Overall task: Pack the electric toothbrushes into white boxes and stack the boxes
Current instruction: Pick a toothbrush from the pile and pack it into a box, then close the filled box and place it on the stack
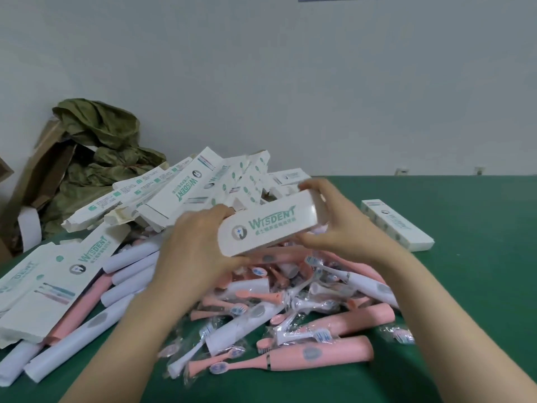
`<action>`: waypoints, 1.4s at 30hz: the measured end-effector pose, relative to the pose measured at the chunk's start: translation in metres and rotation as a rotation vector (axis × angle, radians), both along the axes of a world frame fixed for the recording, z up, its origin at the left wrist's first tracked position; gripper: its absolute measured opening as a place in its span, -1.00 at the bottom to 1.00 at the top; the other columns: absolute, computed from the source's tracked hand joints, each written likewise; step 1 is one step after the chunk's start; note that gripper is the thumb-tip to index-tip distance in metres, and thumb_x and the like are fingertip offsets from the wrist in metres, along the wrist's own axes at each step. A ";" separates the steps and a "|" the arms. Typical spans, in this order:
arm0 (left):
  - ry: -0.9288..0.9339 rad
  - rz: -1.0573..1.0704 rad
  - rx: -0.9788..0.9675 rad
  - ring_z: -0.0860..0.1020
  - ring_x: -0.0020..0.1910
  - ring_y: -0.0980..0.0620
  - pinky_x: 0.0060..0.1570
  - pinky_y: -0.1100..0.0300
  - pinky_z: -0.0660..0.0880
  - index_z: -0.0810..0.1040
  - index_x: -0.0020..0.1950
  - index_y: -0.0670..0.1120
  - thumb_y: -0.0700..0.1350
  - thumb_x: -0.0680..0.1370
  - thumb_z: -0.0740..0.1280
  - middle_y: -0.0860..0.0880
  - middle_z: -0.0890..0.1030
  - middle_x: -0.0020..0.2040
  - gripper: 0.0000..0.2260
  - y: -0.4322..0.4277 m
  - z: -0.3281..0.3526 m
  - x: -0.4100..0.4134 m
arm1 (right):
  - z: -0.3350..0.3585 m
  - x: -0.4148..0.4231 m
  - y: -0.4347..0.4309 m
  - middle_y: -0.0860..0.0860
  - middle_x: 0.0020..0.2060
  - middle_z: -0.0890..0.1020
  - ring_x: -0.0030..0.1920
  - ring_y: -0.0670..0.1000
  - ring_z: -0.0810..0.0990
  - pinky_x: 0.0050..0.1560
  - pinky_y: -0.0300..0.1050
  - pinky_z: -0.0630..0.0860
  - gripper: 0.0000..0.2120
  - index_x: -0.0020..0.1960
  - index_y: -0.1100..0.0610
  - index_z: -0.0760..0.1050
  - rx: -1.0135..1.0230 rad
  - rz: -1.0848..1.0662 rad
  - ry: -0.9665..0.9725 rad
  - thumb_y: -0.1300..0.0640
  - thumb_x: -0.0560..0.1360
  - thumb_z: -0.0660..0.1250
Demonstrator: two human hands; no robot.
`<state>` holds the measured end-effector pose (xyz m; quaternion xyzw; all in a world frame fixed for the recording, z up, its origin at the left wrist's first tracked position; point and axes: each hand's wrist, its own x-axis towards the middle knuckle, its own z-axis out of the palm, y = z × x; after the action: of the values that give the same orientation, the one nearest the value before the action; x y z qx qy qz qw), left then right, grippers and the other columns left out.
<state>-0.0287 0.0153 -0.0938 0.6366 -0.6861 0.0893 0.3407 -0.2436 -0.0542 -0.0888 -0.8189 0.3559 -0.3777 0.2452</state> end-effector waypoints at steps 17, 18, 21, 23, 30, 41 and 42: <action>0.095 -0.184 -0.066 0.48 -0.19 0.28 -0.21 0.36 0.32 0.58 0.07 0.02 -0.24 0.45 0.39 0.23 0.54 -0.15 -0.75 -0.004 -0.020 -0.018 | -0.046 -0.136 -0.095 0.29 0.16 0.48 0.16 0.26 0.44 0.01 0.05 0.44 -0.34 0.15 0.35 0.43 0.265 -1.252 -0.166 -0.17 0.35 0.46; 0.062 -0.209 -0.025 0.48 -0.18 0.31 -0.22 0.35 0.34 0.59 0.07 0.04 -0.22 0.46 0.39 0.25 0.54 -0.13 -0.75 -0.001 -0.025 -0.019 | -0.054 -0.135 -0.099 0.30 0.21 0.43 0.21 0.28 0.39 0.11 0.09 0.41 -0.32 0.20 0.35 0.39 0.298 -1.285 -0.110 -0.16 0.36 0.46; -0.023 -0.232 0.092 0.46 -0.16 0.36 -0.22 0.33 0.35 0.56 0.07 0.12 -0.15 0.48 0.38 0.28 0.53 -0.10 -0.77 0.005 -0.037 -0.019 | -0.073 -0.134 -0.103 0.30 0.26 0.38 0.26 0.26 0.34 0.20 0.10 0.36 -0.27 0.27 0.35 0.30 0.364 -1.330 -0.023 -0.14 0.37 0.46; -0.007 -0.248 0.140 0.49 -0.15 0.33 -0.20 0.32 0.36 0.52 0.04 0.18 -0.15 0.47 0.39 0.33 0.50 -0.11 -0.75 0.007 -0.038 -0.017 | -0.078 -0.137 -0.104 0.30 0.26 0.38 0.26 0.26 0.35 0.18 0.10 0.39 -0.26 0.30 0.35 0.28 0.368 -1.306 -0.016 -0.13 0.39 0.45; -0.044 -0.130 -0.136 0.45 0.10 -0.04 0.01 0.10 0.35 0.57 0.16 -0.06 -0.18 0.44 0.42 -0.01 0.56 0.08 -0.70 -0.027 0.007 -0.019 | -0.074 -0.154 -0.110 0.28 0.18 0.48 0.16 0.27 0.46 0.05 0.09 0.52 -0.31 0.26 0.33 0.32 0.448 -1.189 0.077 -0.13 0.39 0.46; -0.223 0.448 0.313 0.41 0.20 -0.23 0.07 0.00 0.35 0.28 0.41 -0.04 0.07 0.60 0.14 -0.22 0.43 0.26 -0.59 -0.067 0.019 -0.009 | -0.032 -0.073 -0.090 0.30 0.11 0.50 0.13 0.25 0.41 0.12 0.10 0.32 -0.63 0.18 0.37 0.41 -0.092 -1.018 0.248 0.12 0.52 0.32; -0.204 0.430 0.307 0.42 0.17 -0.23 0.02 0.01 0.34 0.26 0.42 0.00 0.03 0.61 0.13 -0.21 0.45 0.24 -0.61 -0.064 0.017 -0.006 | -0.030 -0.060 -0.087 0.27 0.10 0.52 0.13 0.24 0.43 0.11 0.06 0.33 -0.68 0.18 0.34 0.43 -0.067 -0.946 0.215 0.16 0.51 0.31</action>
<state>-0.0351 -0.0491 -0.0766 0.7993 -0.5717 0.1183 0.1428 -0.3039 -0.1411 -0.1189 -0.6093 0.7000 -0.3722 -0.0179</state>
